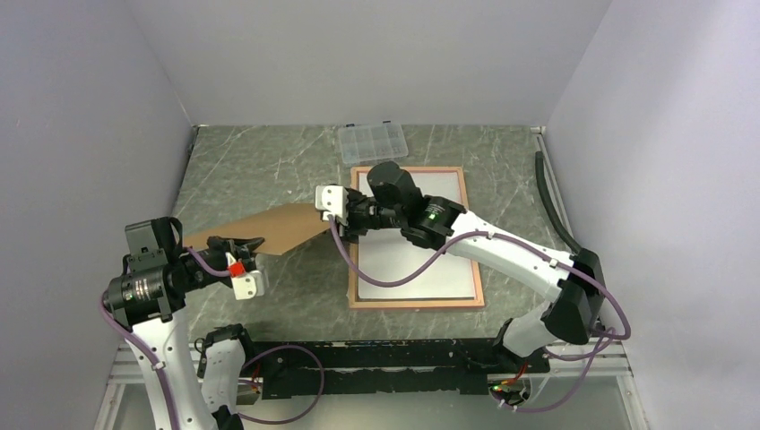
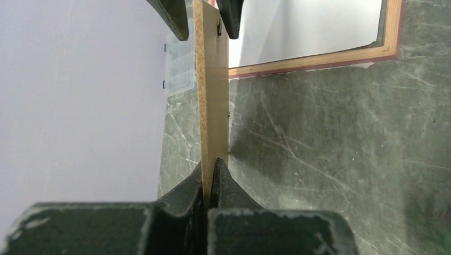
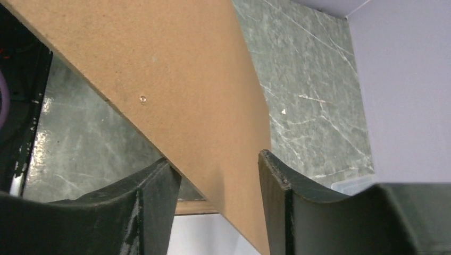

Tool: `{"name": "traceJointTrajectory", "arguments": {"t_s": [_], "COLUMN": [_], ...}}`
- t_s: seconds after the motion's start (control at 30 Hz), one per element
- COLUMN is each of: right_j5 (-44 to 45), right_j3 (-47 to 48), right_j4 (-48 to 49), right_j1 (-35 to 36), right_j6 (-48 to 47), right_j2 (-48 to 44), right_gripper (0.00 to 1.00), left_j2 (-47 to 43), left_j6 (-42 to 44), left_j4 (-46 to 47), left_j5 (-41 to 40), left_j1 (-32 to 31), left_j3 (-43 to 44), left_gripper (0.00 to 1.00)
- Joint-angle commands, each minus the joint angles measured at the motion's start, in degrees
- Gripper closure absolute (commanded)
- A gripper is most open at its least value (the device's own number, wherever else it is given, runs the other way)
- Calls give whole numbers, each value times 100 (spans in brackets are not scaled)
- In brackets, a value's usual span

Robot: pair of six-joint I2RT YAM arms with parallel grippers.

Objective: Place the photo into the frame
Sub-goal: Turn over the photo frame item on the photo frame.

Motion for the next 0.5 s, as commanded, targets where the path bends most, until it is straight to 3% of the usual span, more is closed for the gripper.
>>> {"name": "traceJointTrajectory", "arguments": {"t_s": [0.0,0.33,0.43,0.47], "right_j5": [180,697,789,791], "right_j3": [57,-118,-154,-175], "right_j4": [555,998,1145,1218], "right_j1": [73,259,278,274], "right_j6": [-69,-38,97,134], "right_j2": [187,189,165,140], "right_gripper": [48,84,98,100], "left_j2": [8,-73,-98,-111], "left_j6": [572,276,-168,-288], "left_j4": [199,517,938,1064], "left_j5": [598,615,635,647], "left_j1": [-11,-8,-9,-12], "left_j3": [285,157,114,92], "left_gripper": [97,97,92,85]}}
